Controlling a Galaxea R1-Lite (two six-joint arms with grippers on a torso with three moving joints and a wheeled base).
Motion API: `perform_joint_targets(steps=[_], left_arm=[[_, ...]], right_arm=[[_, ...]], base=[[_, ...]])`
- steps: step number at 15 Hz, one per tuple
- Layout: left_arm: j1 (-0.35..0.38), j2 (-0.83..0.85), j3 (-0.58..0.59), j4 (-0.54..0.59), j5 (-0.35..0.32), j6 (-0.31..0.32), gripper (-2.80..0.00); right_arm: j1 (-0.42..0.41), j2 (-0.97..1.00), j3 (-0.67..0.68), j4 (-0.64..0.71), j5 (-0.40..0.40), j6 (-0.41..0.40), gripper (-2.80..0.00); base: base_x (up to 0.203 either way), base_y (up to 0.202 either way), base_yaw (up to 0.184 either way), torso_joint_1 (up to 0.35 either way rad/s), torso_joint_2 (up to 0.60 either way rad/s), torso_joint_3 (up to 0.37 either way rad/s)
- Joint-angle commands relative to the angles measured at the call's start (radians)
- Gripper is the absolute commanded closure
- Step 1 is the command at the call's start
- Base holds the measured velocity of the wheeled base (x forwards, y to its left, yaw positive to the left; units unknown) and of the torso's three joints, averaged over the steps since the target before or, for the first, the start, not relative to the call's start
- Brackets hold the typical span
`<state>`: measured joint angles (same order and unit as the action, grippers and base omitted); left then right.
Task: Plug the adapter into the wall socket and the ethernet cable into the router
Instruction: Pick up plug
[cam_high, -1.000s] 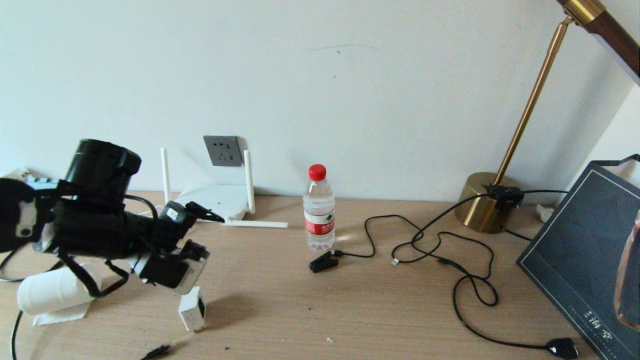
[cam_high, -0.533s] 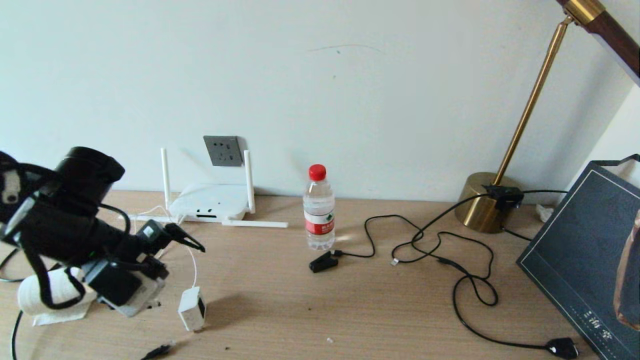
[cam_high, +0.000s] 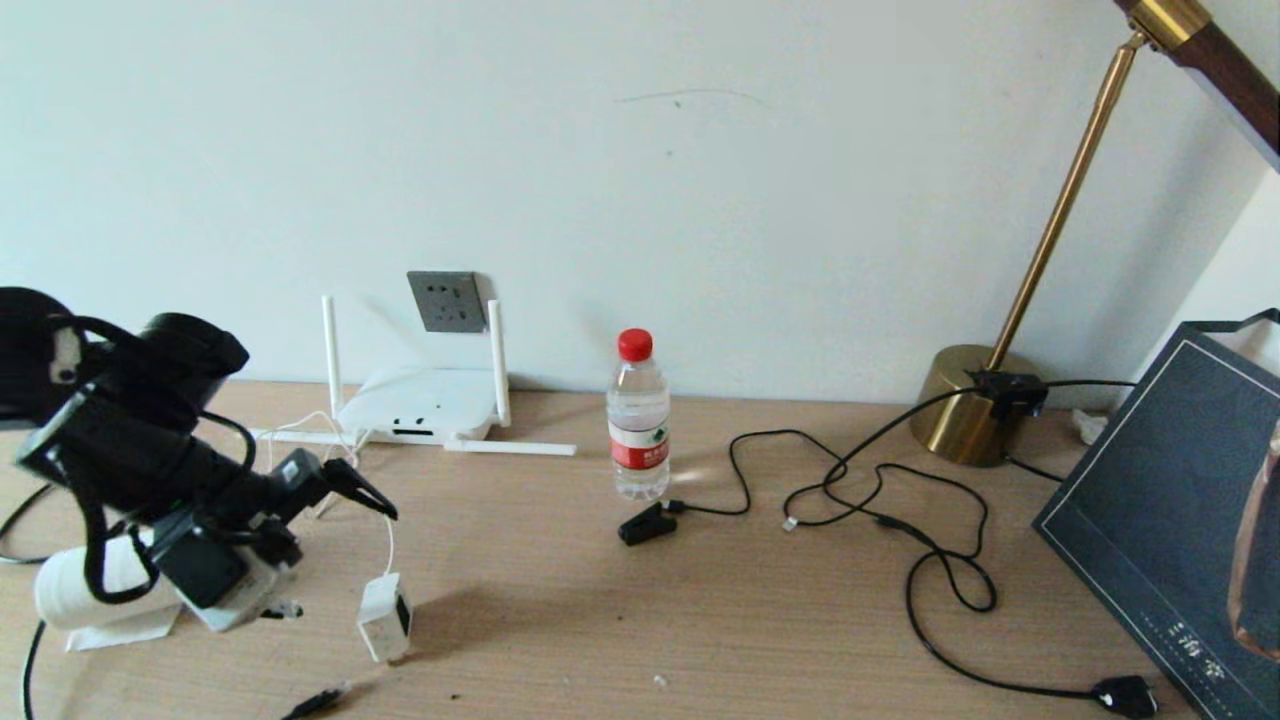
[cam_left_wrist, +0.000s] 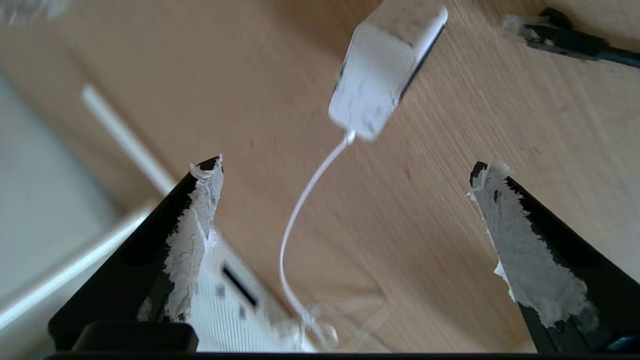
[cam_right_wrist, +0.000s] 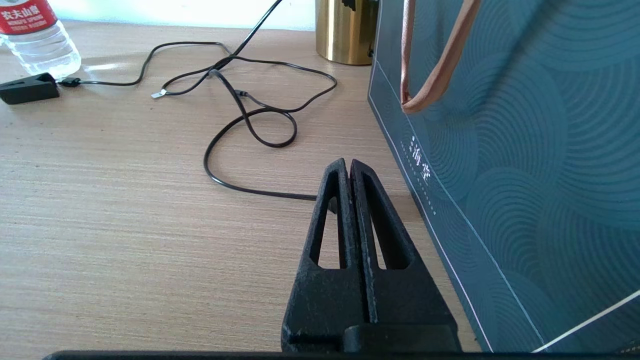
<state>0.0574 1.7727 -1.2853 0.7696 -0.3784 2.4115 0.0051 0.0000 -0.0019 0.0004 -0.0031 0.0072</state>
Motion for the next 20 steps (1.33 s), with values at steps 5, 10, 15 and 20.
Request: perform_joint_targets(steps=[5,10,15,20], left_arm=[[-0.090,0.077,0.003,-0.018,0.002,0.012,-2.80],[-0.103,0.073,0.024,-0.018,0.026,0.006,-2.80],[-0.102,0.069,0.073,-0.020,0.026,0.003,-2.80],[-0.100,0.071,0.115,-0.057,0.027,-0.029,-2.80]], right_arm=[[-0.001,0.002,-0.001,0.000,0.000,0.000,0.00],[0.000,0.002,0.000,0.000,0.000,0.000,0.00],[-0.001,0.002,0.000,0.000,0.000,0.000,0.00],[0.000,0.002,0.000,0.000,0.000,0.000,0.00]], base=[[0.000,0.000,0.000,0.000,0.00,0.000],[0.000,0.000,0.000,0.000,0.00,0.000],[0.000,0.000,0.000,0.000,0.00,0.000],[0.000,0.000,0.000,0.000,0.00,0.000]])
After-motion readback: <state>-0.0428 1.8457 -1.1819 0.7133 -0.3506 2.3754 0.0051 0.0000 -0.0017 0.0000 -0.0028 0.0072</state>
